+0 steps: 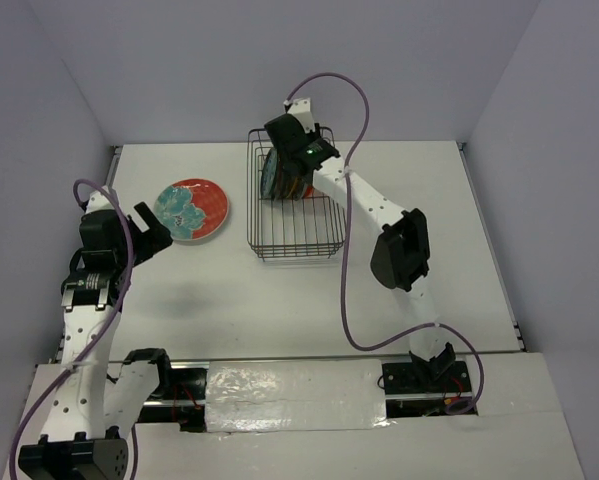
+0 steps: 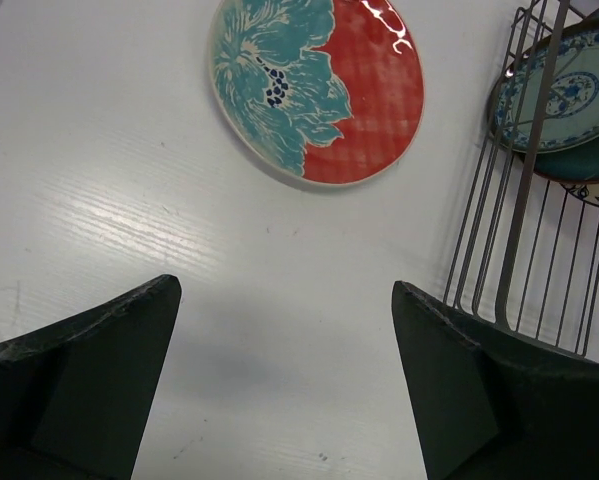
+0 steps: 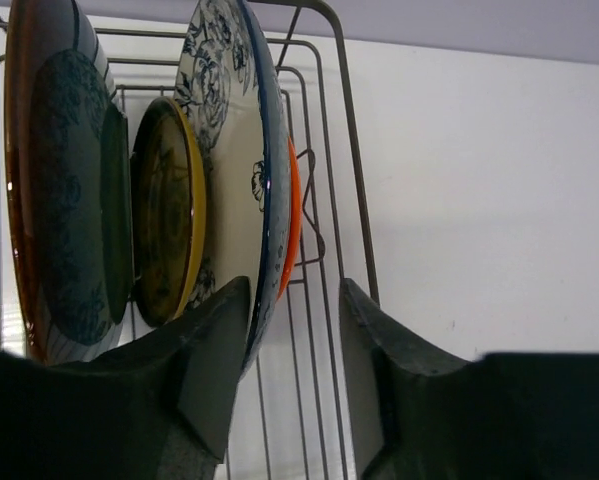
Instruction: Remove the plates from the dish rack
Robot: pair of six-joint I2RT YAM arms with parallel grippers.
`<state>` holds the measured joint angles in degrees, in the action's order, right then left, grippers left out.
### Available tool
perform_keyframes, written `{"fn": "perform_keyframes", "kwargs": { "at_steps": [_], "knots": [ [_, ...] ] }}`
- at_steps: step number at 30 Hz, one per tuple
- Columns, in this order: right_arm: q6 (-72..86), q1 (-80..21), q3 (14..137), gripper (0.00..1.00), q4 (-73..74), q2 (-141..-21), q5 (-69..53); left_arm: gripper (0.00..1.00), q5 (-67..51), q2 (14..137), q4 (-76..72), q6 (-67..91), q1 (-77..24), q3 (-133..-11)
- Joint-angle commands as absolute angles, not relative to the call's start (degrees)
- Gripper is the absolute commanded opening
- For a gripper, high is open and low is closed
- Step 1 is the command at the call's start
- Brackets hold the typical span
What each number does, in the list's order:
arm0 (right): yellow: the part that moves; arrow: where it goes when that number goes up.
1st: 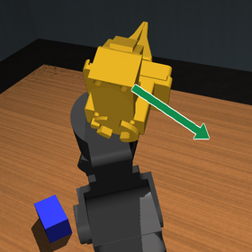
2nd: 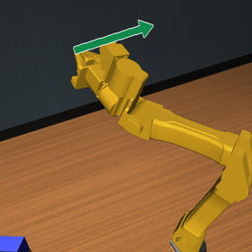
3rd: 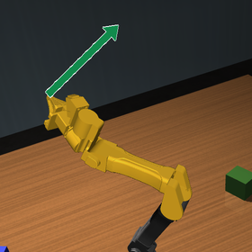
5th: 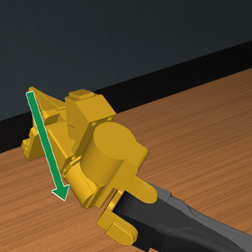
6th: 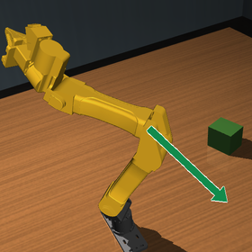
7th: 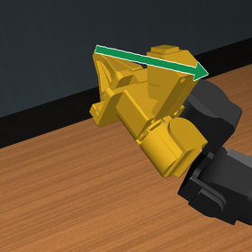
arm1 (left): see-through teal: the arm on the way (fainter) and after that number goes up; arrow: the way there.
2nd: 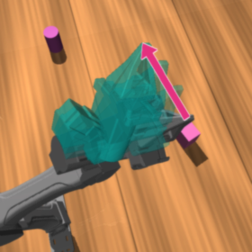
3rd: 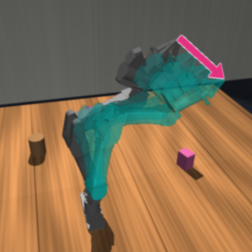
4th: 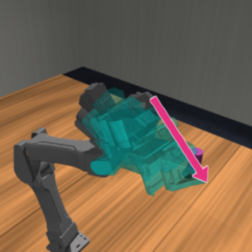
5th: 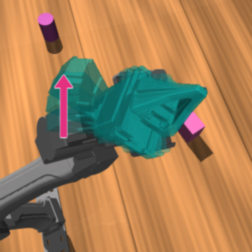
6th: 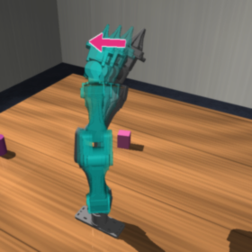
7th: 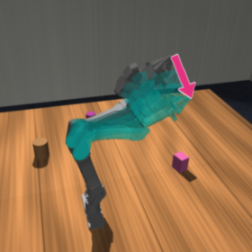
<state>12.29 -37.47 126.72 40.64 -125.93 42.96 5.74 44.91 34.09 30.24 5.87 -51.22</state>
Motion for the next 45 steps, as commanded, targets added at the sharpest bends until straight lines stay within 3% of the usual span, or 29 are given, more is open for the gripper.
{"fn": "perform_keyframes", "kwargs": {
  "at_steps": [1,4,5,9,12,16,34,39,42,44,45],
  "knots": [
    [9.2,-38.6,129.7,0.46,37.1,-128.6,49.6,0.99,6.3,44.2,33.0,27.7,5.5,-51.3],
    [8.9,-38.6,131.0,0.38,36.8,-130.7,51.6,1.00,5.4,43.8,32.8,27.3,5.5,-51.2],
    [8.6,-38.8,131.1,0.30,36.5,-131.1,52.1,1.00,4.9,43.5,32.7,27.2,5.5,-51.2],
    [7.6,-39.1,130.4,0.24,33.9,-131.3,53.3,0.99,3.7,43.2,32.3,26.9,5.5,-51.0],
    [7.2,-39.8,130.6,0.12,32.8,-131.1,55.5,1.00,2.9,43.2,32.1,26.8,5.6,-51.0],
    [6.2,-41.4,131.7,0.03,31.3,-131.0,59.6,1.00,1.6,43.2,31.8,26.6,6.2,-50.9],
    [13.9,-41.7,138.5,0.00,35.4,-126.1,65.9,1.00,0.5,43.6,31.4,26.5,6.4,-50.6],
    [5.7,-41.8,137.7,0.00,32.3,-119.4,70.5,0.99,-0.5,44.3,30.8,26.3,6.4,-50.6],
    [-5.7,-42.4,132.4,0.00,25.5,-113.2,75.6,1.00,-5.3,44.0,28.3,25.7,6.3,-50.3],
    [-14.9,-43.0,123.4,0.00,12.0,-106.9,78.9,1.00,-11.8,44.4,25.5,25.5,6.3,-49.9],
    [-27.3,-43.4,115.5,0.00,-3.0,-102.3,81.4,1.00,-14.5,44.8,24.4,25.7,6.3,-50.0]
  ]
}}
